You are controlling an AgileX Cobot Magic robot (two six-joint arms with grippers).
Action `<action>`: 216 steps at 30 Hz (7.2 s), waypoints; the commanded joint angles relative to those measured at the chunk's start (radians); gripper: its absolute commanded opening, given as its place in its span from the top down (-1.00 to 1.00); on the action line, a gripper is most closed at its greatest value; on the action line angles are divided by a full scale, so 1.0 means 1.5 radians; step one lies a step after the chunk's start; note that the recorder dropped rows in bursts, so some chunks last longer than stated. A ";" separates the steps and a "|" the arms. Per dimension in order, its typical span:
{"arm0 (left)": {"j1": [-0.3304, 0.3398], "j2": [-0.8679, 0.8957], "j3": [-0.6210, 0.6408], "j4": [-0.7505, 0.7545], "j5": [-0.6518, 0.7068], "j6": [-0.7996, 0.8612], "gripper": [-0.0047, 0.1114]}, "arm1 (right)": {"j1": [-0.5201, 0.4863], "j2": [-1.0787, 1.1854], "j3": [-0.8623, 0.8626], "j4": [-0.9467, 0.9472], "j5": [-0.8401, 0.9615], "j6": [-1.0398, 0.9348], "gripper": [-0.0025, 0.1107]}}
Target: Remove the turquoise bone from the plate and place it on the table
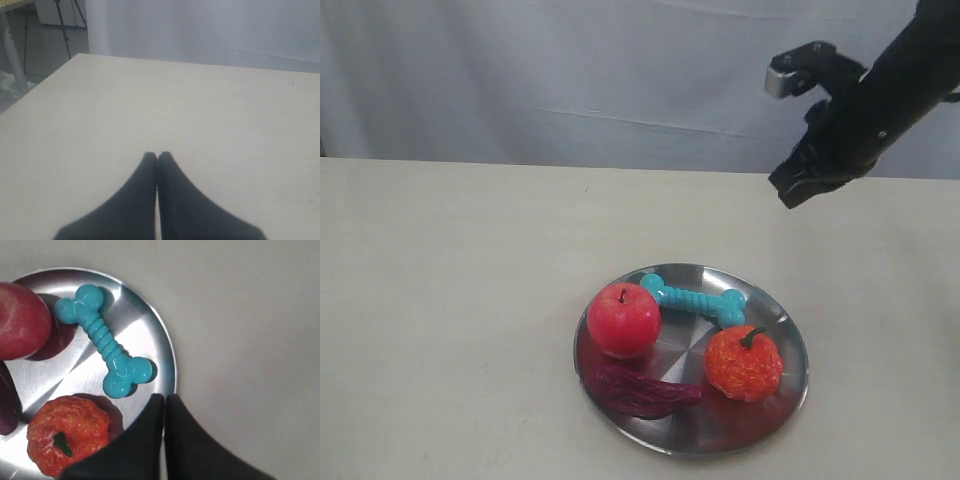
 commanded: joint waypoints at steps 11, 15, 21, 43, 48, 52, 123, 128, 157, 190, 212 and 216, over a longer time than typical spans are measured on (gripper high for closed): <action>-0.003 -0.001 0.002 0.001 -0.004 -0.001 0.92 | 0.126 0.119 -0.004 0.005 -0.067 -0.114 -0.01; -0.003 -0.001 0.002 0.001 -0.004 -0.001 0.92 | 0.165 0.134 -0.004 -0.034 -0.100 -0.118 -0.01; -0.003 -0.001 0.002 0.001 -0.004 -0.001 0.92 | 0.183 0.154 -0.004 -0.051 -0.105 -0.114 -0.01; -0.003 -0.001 0.002 0.001 -0.004 -0.001 0.92 | 0.182 0.227 -0.004 -0.061 -0.146 -0.111 -0.01; -0.003 -0.001 0.002 0.001 -0.004 -0.001 0.92 | 0.182 0.231 -0.004 -0.059 -0.163 -0.111 -0.01; -0.003 -0.001 0.002 0.001 -0.004 -0.001 0.92 | 0.182 0.231 -0.004 -0.059 -0.163 -0.111 0.05; -0.003 -0.001 0.002 0.001 -0.004 -0.001 0.92 | -0.051 0.151 0.073 -0.223 -0.086 0.386 0.96; -0.003 -0.001 0.002 0.001 -0.004 -0.001 0.92 | -0.056 0.151 0.118 -0.223 -0.151 0.452 0.96; -0.003 -0.001 0.002 0.001 -0.004 -0.001 0.92 | -0.056 0.151 0.195 -0.208 -0.209 0.507 0.48; -0.003 -0.001 0.002 0.001 -0.004 -0.001 0.92 | 0.136 -0.579 0.304 -0.169 -0.148 0.438 0.96; -0.003 -0.001 0.002 0.001 -0.004 -0.001 0.92 | 0.207 -1.126 0.675 -0.188 -0.503 0.453 0.96; -0.003 -0.001 0.002 0.001 -0.004 -0.001 0.92 | 0.207 -1.174 0.675 -0.188 -0.492 0.453 0.96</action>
